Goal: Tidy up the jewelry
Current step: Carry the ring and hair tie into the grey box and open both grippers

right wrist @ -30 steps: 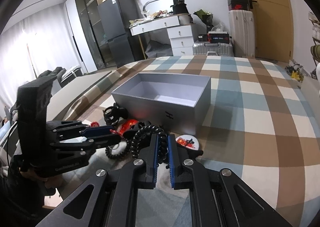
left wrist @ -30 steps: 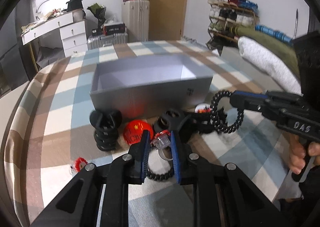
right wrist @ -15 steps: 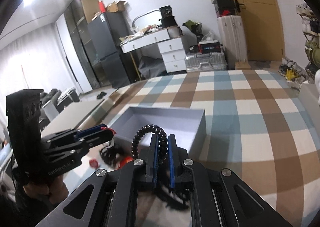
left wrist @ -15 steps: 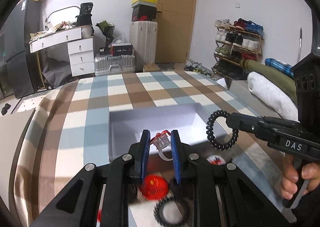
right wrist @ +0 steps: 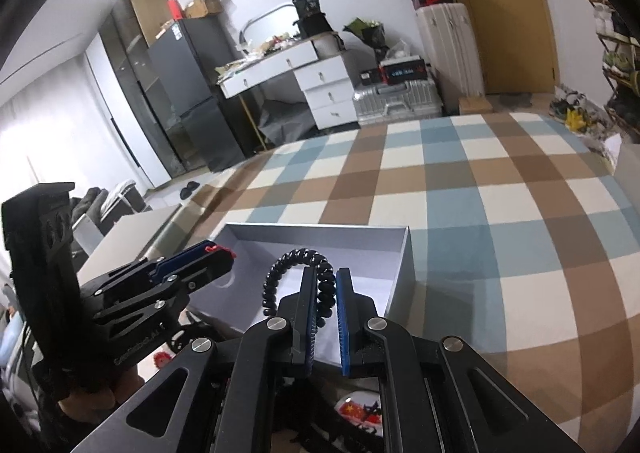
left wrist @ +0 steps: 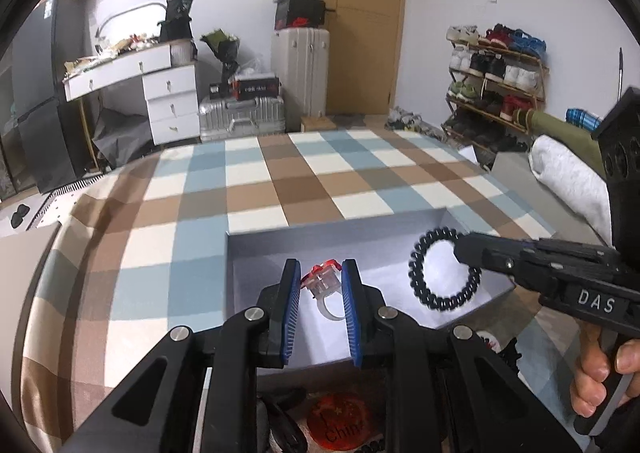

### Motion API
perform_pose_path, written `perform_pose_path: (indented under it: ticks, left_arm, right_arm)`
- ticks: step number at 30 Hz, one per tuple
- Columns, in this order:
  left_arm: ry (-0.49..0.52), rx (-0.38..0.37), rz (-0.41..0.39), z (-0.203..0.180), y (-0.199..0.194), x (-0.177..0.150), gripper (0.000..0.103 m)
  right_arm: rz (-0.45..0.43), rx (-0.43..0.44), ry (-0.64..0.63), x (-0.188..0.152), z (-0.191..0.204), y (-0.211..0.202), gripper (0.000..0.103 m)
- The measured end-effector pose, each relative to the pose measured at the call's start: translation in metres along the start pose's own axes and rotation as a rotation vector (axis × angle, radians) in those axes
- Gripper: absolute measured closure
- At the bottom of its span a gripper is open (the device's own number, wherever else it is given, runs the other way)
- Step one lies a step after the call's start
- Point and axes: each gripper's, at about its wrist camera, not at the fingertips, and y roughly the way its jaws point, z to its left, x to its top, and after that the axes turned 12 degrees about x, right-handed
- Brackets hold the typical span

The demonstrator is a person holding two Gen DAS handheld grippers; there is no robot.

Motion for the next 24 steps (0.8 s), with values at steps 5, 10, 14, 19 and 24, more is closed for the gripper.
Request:
perform_pose_path:
  ticks: [5, 10, 14, 19, 24]
  left_arm:
    - [0.031, 0.002, 0.047, -0.007, 0.002, -0.006, 0.087]
    - [0.019, -0.026, 0.082, -0.006, -0.001, -0.006, 0.087]
    - [0.034, -0.040, 0.086, -0.011, -0.003, -0.008, 0.087]
    - [0.040, -0.021, 0.081, -0.012, -0.004, -0.007, 0.087]
    - [0.026, -0.019, 0.056, -0.009, -0.009, -0.007, 0.086]
  right_arm:
    - [0.017, -0.003, 0.018, 0.001, -0.009, 0.003, 0.094]
    - [0.021, -0.007, 0.023, 0.004, -0.015, 0.004, 0.094]
    - [0.025, 0.015, 0.048, 0.007, -0.022, 0.005, 0.094]
    - [0.039, 0.000, 0.010, 0.003, -0.012, 0.002, 0.094]
    - [0.051, 0.021, 0.018, 0.000, -0.011, 0.000, 0.094]
